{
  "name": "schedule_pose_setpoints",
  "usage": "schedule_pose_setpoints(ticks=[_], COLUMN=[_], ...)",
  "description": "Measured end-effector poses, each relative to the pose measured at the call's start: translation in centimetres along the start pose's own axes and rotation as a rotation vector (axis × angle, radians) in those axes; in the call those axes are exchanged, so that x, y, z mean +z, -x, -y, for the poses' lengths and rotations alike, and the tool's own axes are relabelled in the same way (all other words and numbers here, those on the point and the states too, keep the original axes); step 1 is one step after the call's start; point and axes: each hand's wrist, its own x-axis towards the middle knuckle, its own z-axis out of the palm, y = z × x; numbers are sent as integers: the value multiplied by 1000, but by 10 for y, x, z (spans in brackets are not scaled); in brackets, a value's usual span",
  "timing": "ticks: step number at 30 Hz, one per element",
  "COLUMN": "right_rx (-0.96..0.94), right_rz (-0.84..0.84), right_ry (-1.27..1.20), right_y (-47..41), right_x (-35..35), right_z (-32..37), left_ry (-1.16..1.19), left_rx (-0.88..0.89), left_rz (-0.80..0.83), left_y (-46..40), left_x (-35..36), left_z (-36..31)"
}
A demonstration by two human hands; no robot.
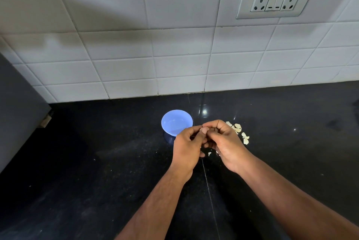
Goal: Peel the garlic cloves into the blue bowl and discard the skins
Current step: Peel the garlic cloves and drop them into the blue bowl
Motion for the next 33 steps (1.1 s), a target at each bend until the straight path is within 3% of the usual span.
schedule_pose_setpoints(ticks=[4, 10, 14, 21, 28, 33], right_rx=[5, 30, -92, -365, -362, -274], right_rz=[19, -212, -135, -83, -85, -43], right_ry=[-69, 154, 468, 707, 814, 734], right_y=[0, -5, -5, -3, -8, -13], right_x=[3, -7, -7, 8, 12, 22], right_z=[0, 0, -6, -4, -6, -7], left_ry=[205, 274, 261, 275, 271, 216], left_rx=[-102, -144, -148, -220, -273, -183], left_rz=[-16, -80, -101, -92, -210, -292], left_y=[-3, -7, -9, -8, -10, -10], left_x=[-4, -8, -9, -12, -22, -26], left_z=[-1, 1, 3, 5, 8, 12])
